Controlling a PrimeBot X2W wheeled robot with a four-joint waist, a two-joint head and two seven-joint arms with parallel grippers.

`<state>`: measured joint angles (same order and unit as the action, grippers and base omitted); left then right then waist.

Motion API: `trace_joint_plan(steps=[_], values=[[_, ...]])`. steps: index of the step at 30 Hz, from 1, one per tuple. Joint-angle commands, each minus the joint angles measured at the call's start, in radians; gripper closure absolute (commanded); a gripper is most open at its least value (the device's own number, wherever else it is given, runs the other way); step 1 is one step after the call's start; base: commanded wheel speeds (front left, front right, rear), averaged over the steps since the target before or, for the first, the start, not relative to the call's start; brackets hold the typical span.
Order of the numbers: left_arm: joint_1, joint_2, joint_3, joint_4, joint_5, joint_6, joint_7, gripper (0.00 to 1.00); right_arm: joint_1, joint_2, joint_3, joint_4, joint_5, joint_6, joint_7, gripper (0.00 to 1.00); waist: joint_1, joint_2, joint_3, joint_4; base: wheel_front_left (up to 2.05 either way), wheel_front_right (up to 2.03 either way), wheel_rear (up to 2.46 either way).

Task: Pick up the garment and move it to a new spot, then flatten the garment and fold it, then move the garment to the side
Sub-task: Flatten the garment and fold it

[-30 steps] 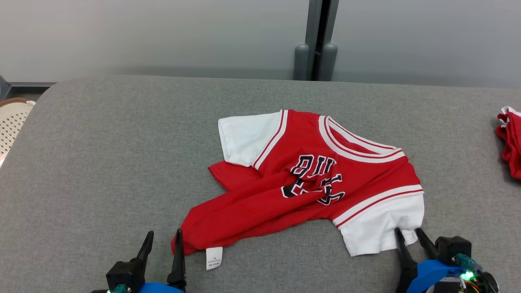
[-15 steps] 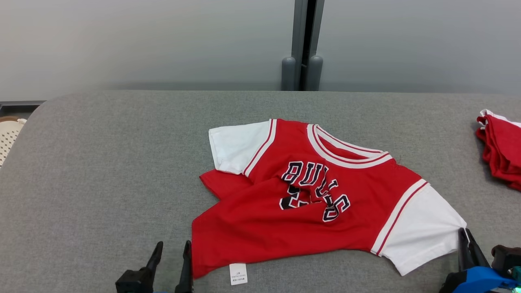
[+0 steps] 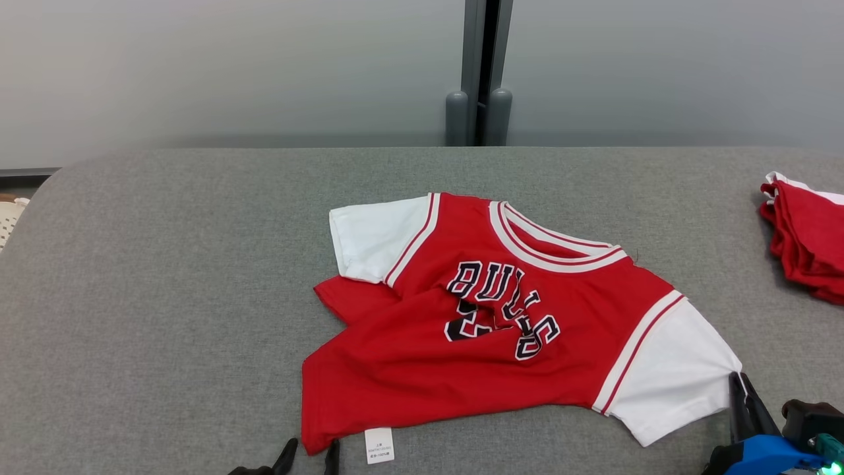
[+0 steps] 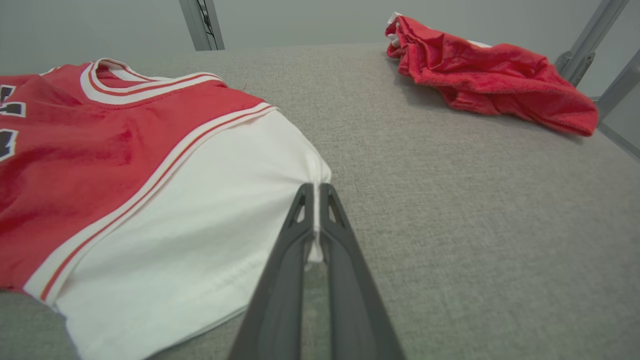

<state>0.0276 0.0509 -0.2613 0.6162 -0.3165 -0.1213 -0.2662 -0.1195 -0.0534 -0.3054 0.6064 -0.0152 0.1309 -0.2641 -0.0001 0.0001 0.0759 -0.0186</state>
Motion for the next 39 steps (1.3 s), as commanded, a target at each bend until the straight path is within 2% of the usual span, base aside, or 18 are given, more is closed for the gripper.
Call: trace_joint_plan(steps=[1, 5, 6, 8, 9, 17, 21, 24, 28, 32, 33, 35, 36, 38, 39], values=[[-0.021, 0.0, -0.005, 0.026, -0.009, -0.004, 0.004, 0.0, -0.01, 0.001, 0.003, -0.004, 0.004, 0.0, 0.0, 1.0, 0.0001, -0.0001, 0.002, -0.004, 0.0, 0.0, 0.0], [-0.043, 0.0, 0.0, 0.044, -0.018, -0.01, 0.004, 0.0, -0.01, 0.001, 0.009, -0.007, 0.005, 0.0, 0.0, 1.0, 0.0001, -0.0001, 0.006, -0.01, 0.0, 0.0, 0.0], [-0.048, 0.0, 0.004, 0.04, -0.019, -0.01, 0.004, 0.4, -0.011, 0.001, 0.009, -0.009, 0.006, 0.0, 0.0, 1.0, 0.0001, -0.0001, 0.008, -0.01, 0.0, 0.0, 0.0], [-0.056, 0.0, 0.007, 0.022, -0.006, -0.012, 0.004, 0.96, -0.011, 0.001, 0.006, -0.01, 0.009, 0.0, 0.0, 1.0, 0.0001, -0.0001, 0.012, -0.007, 0.0, 0.0, 0.0], [-0.056, 0.0, 0.009, 0.012, -0.002, -0.012, 0.003, 1.0, -0.011, 0.001, 0.003, -0.011, 0.01, 0.0, 0.0, 1.0, 0.0001, -0.0001, 0.013, -0.006, 0.0, 0.0, 0.0], [-0.044, 0.0, 0.024, -0.088, -0.003, -0.012, 0.002, 1.0, -0.026, 0.002, 0.01, -0.05, 0.034, 0.0, 0.0, 1.0, 0.0001, -0.0001, -0.001, 0.013, 0.0, 0.0, 0.0], [-0.06, 0.004, 0.049, -0.202, -0.007, -0.01, 0.002, 1.0, -0.061, 0.002, 0.03, -0.131, 0.084, 0.0, 0.0, 1.0, 0.0001, -0.0001, -0.027, 0.014, 0.0, 0.0, 0.0], [-0.113, 0.027, 0.06, -0.298, -0.006, -0.01, 0.002, 1.0, -0.11, -0.008, 0.038, -0.218, 0.142, 0.0, 0.0, 1.0, 0.0001, -0.0001, -0.047, 0.009, 0.0, 0.0, 0.0], [-0.22, 0.082, 0.077, -0.399, -0.003, -0.01, 0.002, 1.0, -0.204, -0.059, 0.073, -0.347, 0.223, 0.0, 0.0, 1.0, 0.0001, -0.0001, -0.065, 0.002, 0.0, 0.0, 0.0], [-0.362, 0.174, 0.075, -0.464, -0.007, -0.01, 0.002, 1.0, -0.315, -0.13, 0.127, -0.449, 0.282, 0.0, 0.0, 1.0, 0.0001, -0.0001, -0.075, -0.006, 0.0, 0.0, 0.0], [-0.362, 0.174, 0.075, -0.464, -0.007, -0.01, 0.002, 1.0, -0.315, -0.13, 0.127, -0.449, 0.282, 0.0, 0.0, 1.0, 0.0001, -0.0001, -0.075, -0.006, 0.0, 0.0, 0.0], [-0.461, 0.239, 0.069, -0.489, -0.029, -0.01, 0.002, 1.0, -0.405, -0.179, 0.165, -0.496, 0.311, 0.0, 0.018, 1.0, 0.0001, -0.0001, -0.075, -0.01, 0.0, 0.0, 0.0], [-0.461, 0.239, 0.069, -0.489, -0.029, -0.01, 0.002, 1.0, -0.405, -0.179, 0.165, -0.496, 0.311, 0.0, 0.018, 1.0, 0.0001, -0.0001, -0.075, -0.01, 0.0, 0.0, 0.0], [-0.552, 0.291, 0.059, -0.489, -0.06, -0.01, 0.01, 1.0, -0.494, -0.214, 0.185, -0.526, 0.334, 0.0, 0.067, 1.0, 0.0001, -0.0001, -0.057, -0.012, 0.0, 0.0, 0.0], [-0.552, 0.291, 0.059, -0.489, -0.06, -0.01, 0.01, 1.0, -0.494, -0.214, 0.185, -0.526, 0.334, 0.0, 0.067, 1.0, 0.0001, -0.0001, -0.057, -0.012, 0.0, 0.0, 0.0]])
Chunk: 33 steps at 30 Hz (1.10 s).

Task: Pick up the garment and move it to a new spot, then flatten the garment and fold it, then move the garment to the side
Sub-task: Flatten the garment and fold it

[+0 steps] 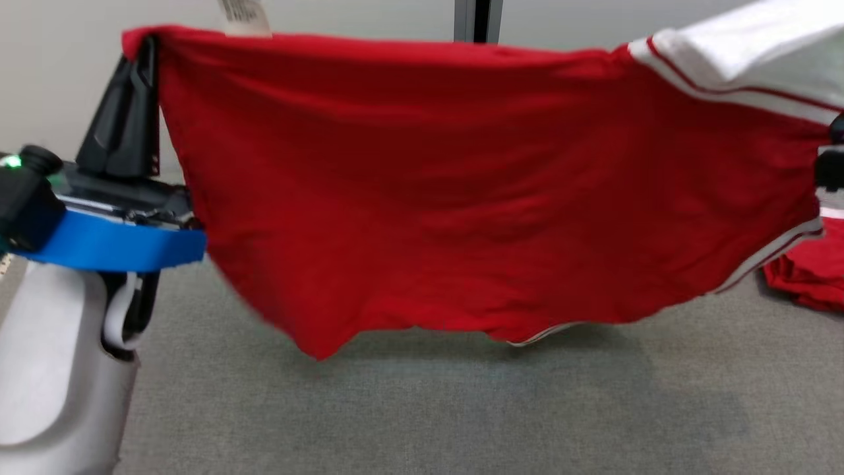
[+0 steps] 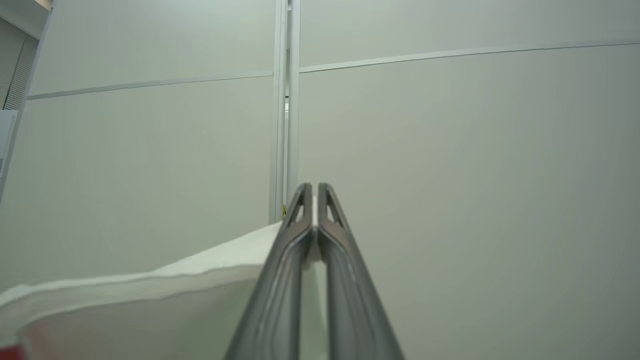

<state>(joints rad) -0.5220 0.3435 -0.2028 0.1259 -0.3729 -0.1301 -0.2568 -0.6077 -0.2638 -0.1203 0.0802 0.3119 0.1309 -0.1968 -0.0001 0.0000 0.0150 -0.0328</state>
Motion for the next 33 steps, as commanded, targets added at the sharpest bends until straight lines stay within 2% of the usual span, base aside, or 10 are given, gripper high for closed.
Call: trace_joint_plan(steps=[1, 3, 10, 16, 21, 27, 33], values=[[-0.06, 0.026, -0.005, 0.007, -0.02, -0.001, 0.019, 1.0, -0.062, -0.026, 0.011, 0.003, 0.008, 0.0, 0.028, 1.0, 0.0001, 0.0, 0.028, 0.002, 0.0, 0.0, 0.0], [-0.106, 0.048, -0.016, 0.018, -0.027, -0.001, 0.04, 1.0, -0.116, -0.033, 0.02, 0.024, 0.008, 0.0, 0.053, 1.0, 0.0001, 0.0, 0.063, -0.001, 0.0, 0.0, 0.0], [-0.266, 0.061, -0.008, 0.105, -0.042, 0.002, 0.061, 1.0, -0.31, -0.027, 0.048, 0.148, -0.046, 0.0, 0.052, 1.0, 0.0001, 0.0, 0.199, -0.017, 0.0, 0.0, 0.0], [-0.492, 0.048, 0.018, 0.21, 0.021, 0.035, 0.004, 1.0, -0.583, -0.002, 0.003, 0.282, -0.168, -0.001, -0.03, 1.0, 0.0001, 0.0, 0.317, -0.044, 0.0, 0.0, 0.0], [-0.559, 0.02, 0.055, 0.24, 0.035, 0.029, -0.009, 1.0, -0.677, 0.014, -0.062, 0.339, -0.225, -0.001, -0.06, 1.0, 0.0001, 0.0, 0.353, -0.06, 0.0, 0.0, 0.0], [-0.369, -0.012, 0.112, 0.246, 0.065, 0.018, -0.009, 1.0, -0.491, 0.029, -0.085, 0.334, -0.183, -0.001, -0.068, 1.0, 0.0001, 0.0, 0.355, -0.064, 0.0, 0.0, 0.0], [-0.043, -0.099, 0.134, 0.307, 0.083, 0.004, -0.009, 1.0, -0.082, 0.085, -0.094, 0.307, -0.093, -0.001, -0.069, 1.0, 0.0001, 0.0, 0.335, -0.054, 0.0, 0.0, 0.0]])
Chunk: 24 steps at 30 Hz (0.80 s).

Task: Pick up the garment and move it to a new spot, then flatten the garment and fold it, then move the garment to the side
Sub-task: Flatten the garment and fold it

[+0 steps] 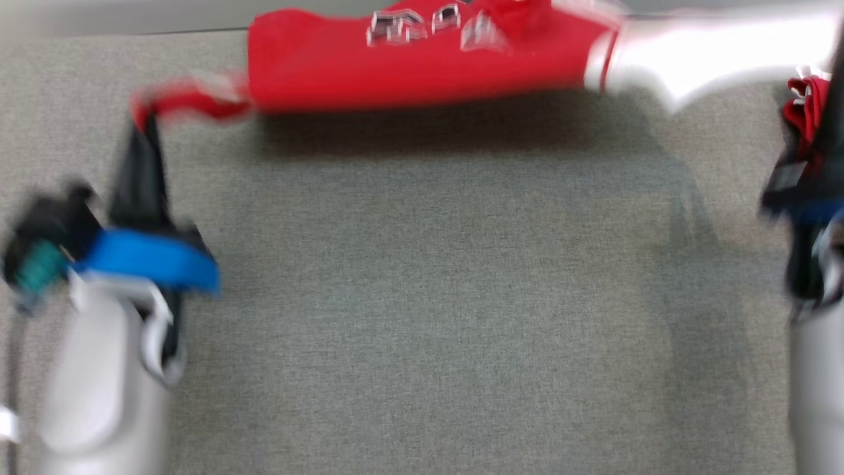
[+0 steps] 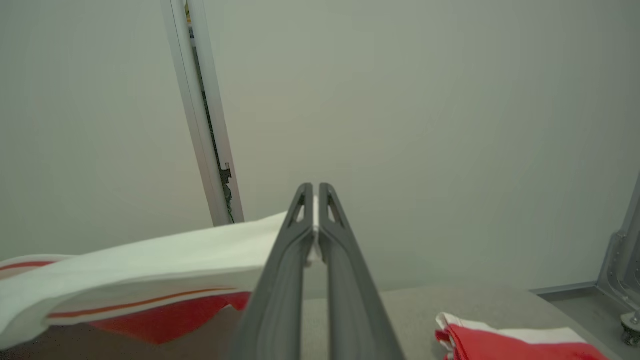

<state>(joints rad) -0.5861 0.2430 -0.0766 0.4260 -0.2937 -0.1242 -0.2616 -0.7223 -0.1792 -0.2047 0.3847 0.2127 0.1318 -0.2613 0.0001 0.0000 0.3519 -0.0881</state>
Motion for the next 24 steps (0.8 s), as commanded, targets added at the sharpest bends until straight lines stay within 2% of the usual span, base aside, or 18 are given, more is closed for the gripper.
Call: trace_joint_plan(steps=[1, 5, 10, 15, 24], values=[[0.075, -0.02, 0.012, 0.016, 0.004, -0.004, -0.005, 1.0, 0.101, 0.015, -0.015, 0.004, 0.02, -0.002, -0.004, 1.0, -0.0001, 0.0, -0.009, 0.002, 0.0, 0.0, 0.0], [0.261, -0.1, 0.032, 0.071, 0.006, -0.005, -0.005, 1.0, 0.34, 0.065, -0.033, 0.03, 0.063, -0.002, -0.005, 1.0, -0.0001, 0.0, -0.042, 0.01, 0.0, 0.0, 0.0], [0.419, -0.157, 0.035, 0.096, -0.006, -0.005, -0.005, 1.0, 0.545, 0.105, -0.028, 0.065, 0.092, -0.002, -0.005, 1.0, -0.0001, 0.0, -0.099, 0.013, 0.0, 0.0, 0.0], [0.535, -0.18, 0.046, 0.115, -0.005, -0.005, -0.005, 1.0, 0.681, 0.12, -0.011, 0.103, 0.087, -0.002, -0.005, 1.0, -0.0001, 0.0, -0.169, 0.008, 0.0, 0.0, 0.0], [0.718, -0.189, 0.023, 0.102, 0.043, -0.005, -0.004, 1.0, 0.841, 0.123, -0.044, 0.139, 0.068, -0.002, -0.005, 1.0, -0.0001, 0.0, -0.293, 0.011, 0.0, 0.0, 0.0]])
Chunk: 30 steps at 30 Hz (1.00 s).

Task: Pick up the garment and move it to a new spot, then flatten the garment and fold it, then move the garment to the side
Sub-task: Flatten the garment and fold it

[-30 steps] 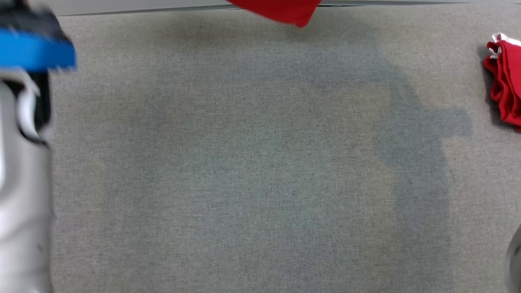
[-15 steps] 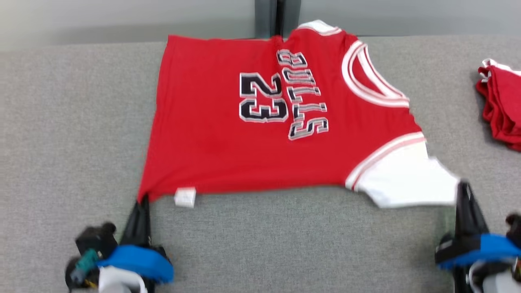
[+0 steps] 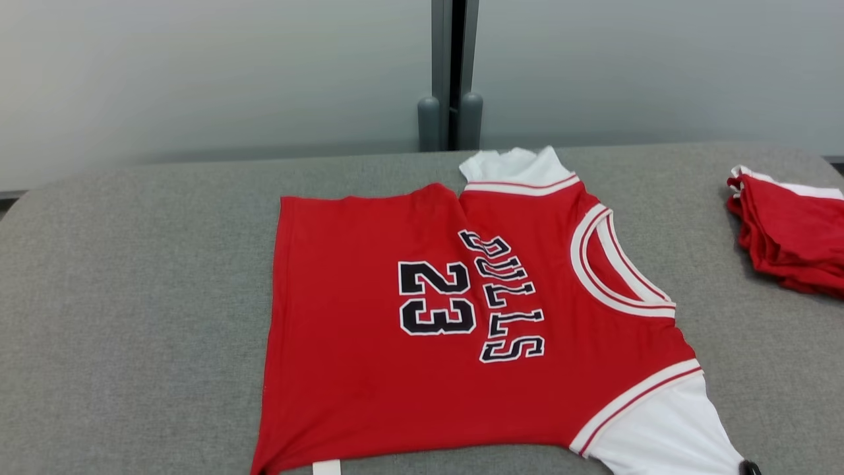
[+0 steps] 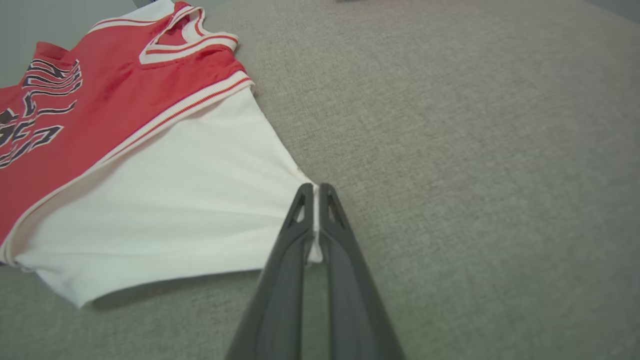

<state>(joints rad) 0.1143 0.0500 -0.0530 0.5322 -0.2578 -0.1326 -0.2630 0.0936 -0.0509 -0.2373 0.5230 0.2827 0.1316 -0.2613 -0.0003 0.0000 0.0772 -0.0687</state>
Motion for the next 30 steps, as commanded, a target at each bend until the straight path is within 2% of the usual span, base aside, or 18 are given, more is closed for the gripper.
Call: trace_joint_plan(steps=[1, 6, 12, 20, 30], values=[[0.033, 0.004, -0.005, -0.011, 0.01, 0.004, -0.003, 1.0, 0.038, -0.005, -0.015, 0.0, -0.004, -0.002, -0.005, 1.0, 0.0003, 0.0, -0.028, -0.005, 0.0, 0.0, 0.0], [0.086, 0.003, -0.033, -0.033, 0.016, 0.004, -0.003, 1.0, 0.094, -0.003, -0.023, -0.008, -0.001, -0.002, -0.005, 1.0, 0.0003, 0.0, -0.06, 0.016, 0.0, 0.0, 0.0], [0.03, 0.002, -0.052, -0.099, -0.002, 0.004, -0.003, 1.0, 0.063, -0.002, -0.019, -0.072, 0.019, -0.002, -0.005, 1.0, 0.0003, 0.0, -0.052, 0.03, 0.0, 0.0, 0.0], [-0.094, 0.001, -0.073, -0.196, 0.001, 0.003, -0.003, 1.0, -0.11, -0.001, -0.013, -0.148, 0.035, -0.001, -0.005, 1.0, 0.0003, 0.0, 0.011, 0.031, 0.0, 0.0, 0.0], [-0.254, 0.001, -0.076, -0.156, 0.005, 0.003, -0.003, 1.0, -0.372, -0.019, -0.007, -0.101, -0.025, -0.001, -0.005, 1.0, 0.0003, 0.0, 0.111, 0.034, 0.0, 0.0, 0.0]])
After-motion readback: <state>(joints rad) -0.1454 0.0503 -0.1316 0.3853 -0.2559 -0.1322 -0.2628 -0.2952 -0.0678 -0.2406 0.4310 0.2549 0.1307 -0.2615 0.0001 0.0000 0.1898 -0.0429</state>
